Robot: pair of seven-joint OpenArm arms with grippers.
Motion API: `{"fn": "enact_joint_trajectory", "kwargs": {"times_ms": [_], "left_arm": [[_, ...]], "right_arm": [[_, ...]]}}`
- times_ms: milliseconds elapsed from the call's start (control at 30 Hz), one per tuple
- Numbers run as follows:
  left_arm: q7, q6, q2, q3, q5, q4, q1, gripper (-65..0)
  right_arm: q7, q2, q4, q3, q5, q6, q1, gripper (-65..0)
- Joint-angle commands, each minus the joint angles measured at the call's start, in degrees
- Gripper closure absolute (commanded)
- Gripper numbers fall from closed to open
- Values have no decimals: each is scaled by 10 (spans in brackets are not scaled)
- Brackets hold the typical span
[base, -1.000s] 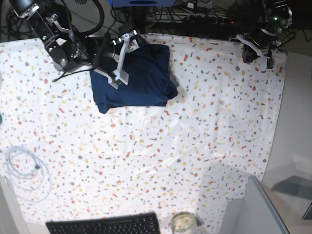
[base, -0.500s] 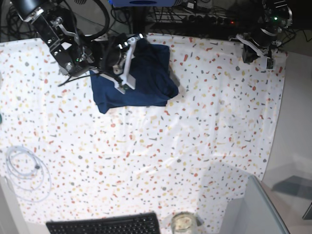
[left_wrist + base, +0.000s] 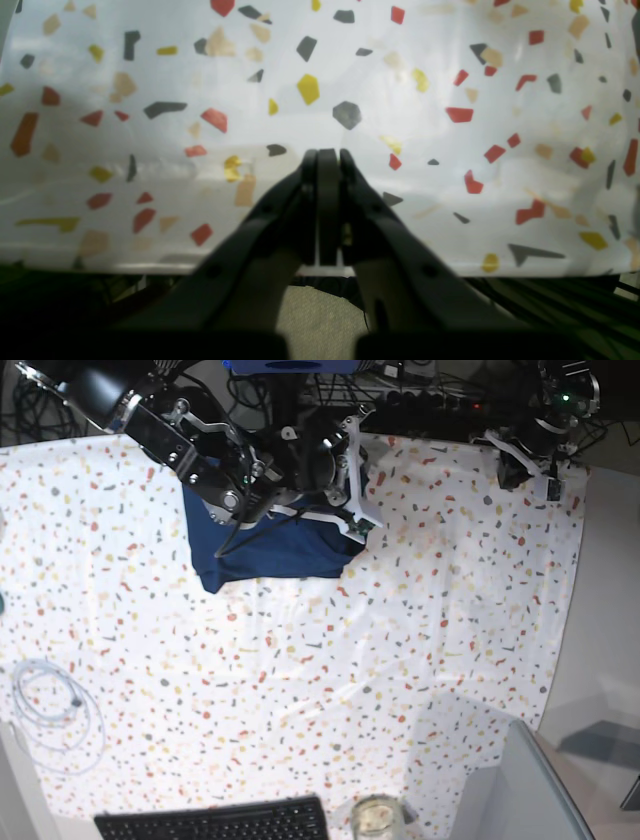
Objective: Layout the t-shirt on the table in an organized manner, then fold the t-shirt properly
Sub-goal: 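Pull the navy shirt bundle toward the right gripper's side and flatten it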
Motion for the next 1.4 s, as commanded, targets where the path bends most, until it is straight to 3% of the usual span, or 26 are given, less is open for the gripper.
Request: {"fn": "enact_joint_trajectory", "kwargs": {"times_ms": [0,67,133,300,367,467,567,767,833,900,1000,1033,1100,1200,1267,1367], "left_arm": [[-11,0,-5,-3,-5,7,5,0],[-11,0,-5,-3,-5,7,5,0],[-11,0,-5,-3,-5,7,5,0],[-11,0,-5,-3,-5,7,3,0],[-11,0,-5,-3,-5,7,3,0],[-11,0,-5,-4,-5,7,5,0],[-13,0,-5,-5,-5,7,12,0],[-12,0,-3,-40,-10,12,13,0],[-12,0,-3,-48,-10,14,16,0],[-12,0,-3,-54,-10,14,17,0],[-14,0,-3,-68,-7,14,29,0],[-14,0,-3,-69,-9,14,31,0],[-14,0,-3,-72,-10,11,31,0],[-14,0,-3,-72,-10,8,31,0],[-13,0,-3,-72,-9,11,28,0],[-12,0,-4,-69,-10,14,27,0]], "right_arm": [[5,-5,2,2,7,0,5,-77],[5,-6,-6,-1,7,0,5,-83],[5,-6,-6,-2,7,0,5,-140],[4,-4,7,-3,7,0,18,-405],[4,-1,36,3,7,0,30,-447],[4,29,85,38,7,0,60,-423],[4,29,61,75,7,0,98,-413],[12,-46,-139,75,7,1,184,-413],[21,-56,-184,74,6,1,208,-413],[15,-53,-199,77,6,0,225,-405],[-29,-4,-141,87,8,0,225,-387],[-43,12,-111,95,9,0,217,-356],[-63,46,-39,132,9,0,172,-225],[-66,68,41,208,8,0,89,-29],[-65,69,64,249,7,0,49,-3],[-64,69,65,292,7,0,7,-21]]}}
